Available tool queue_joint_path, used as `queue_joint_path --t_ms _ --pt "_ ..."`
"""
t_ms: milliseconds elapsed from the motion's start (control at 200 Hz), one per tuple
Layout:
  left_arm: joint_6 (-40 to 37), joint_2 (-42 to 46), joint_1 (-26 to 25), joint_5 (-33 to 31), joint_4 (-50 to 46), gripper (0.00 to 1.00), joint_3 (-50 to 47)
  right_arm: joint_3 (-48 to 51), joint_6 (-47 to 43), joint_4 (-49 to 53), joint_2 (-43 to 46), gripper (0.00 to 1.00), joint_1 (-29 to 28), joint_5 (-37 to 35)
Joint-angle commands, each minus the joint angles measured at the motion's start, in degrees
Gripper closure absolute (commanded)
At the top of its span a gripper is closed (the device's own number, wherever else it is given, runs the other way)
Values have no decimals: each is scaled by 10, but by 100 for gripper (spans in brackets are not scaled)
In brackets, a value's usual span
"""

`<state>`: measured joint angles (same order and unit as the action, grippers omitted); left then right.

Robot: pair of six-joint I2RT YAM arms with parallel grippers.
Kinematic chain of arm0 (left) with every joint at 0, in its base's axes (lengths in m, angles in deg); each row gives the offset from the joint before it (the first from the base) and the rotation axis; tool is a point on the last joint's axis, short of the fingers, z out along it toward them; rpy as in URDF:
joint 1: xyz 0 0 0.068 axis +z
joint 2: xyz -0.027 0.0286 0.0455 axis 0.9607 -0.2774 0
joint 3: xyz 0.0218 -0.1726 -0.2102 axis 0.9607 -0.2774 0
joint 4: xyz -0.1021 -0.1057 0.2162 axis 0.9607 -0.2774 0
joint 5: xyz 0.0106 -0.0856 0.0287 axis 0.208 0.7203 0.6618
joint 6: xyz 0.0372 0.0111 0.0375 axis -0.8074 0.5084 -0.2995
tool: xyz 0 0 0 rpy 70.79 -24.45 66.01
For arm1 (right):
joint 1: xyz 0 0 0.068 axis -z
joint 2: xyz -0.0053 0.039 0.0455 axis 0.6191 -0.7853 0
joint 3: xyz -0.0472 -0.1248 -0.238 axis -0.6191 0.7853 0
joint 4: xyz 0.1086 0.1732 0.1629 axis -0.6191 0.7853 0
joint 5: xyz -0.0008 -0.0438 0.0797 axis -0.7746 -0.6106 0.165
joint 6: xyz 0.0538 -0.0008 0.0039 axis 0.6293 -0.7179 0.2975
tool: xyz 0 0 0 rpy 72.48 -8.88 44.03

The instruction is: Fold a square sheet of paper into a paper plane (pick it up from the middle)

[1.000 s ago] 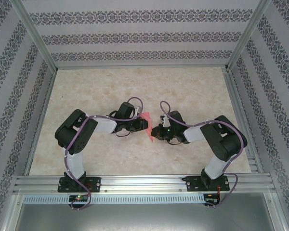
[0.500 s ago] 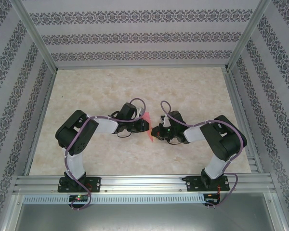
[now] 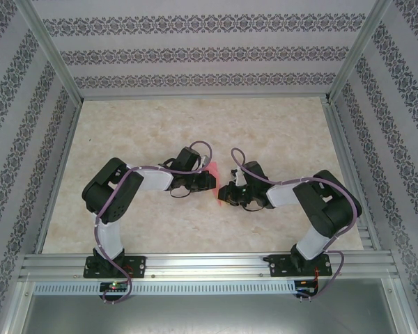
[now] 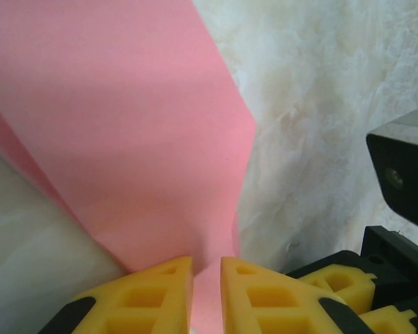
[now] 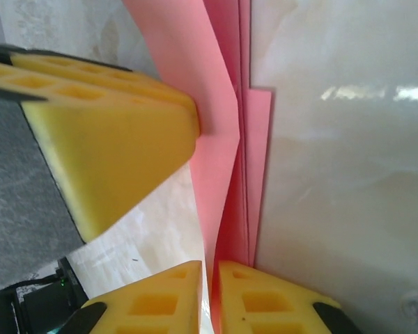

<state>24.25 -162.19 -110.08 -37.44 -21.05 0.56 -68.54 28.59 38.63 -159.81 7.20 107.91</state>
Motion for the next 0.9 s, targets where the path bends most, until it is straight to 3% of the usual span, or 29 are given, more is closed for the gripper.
queue_joint_path --t_ms 0,230,370,520,899 --pt "-7 -29 -4 -52 -42 80 -1 15 -14 27 12 89 -7 2" --pt "-7 -32 -4 -51 -43 80 -1 13 -20 56 18 89 -9 -11" --pt "-7 -32 -4 -50 -44 81 0 1 -28 96 89 81 -9 -42" --pt "-8 -34 -4 -48 -44 80 2 -20 -57 161 147 80 -17 -87" --pt "-3 -39 -5 -47 -44 81 3 -101 -71 169 36 94 -47 -73"
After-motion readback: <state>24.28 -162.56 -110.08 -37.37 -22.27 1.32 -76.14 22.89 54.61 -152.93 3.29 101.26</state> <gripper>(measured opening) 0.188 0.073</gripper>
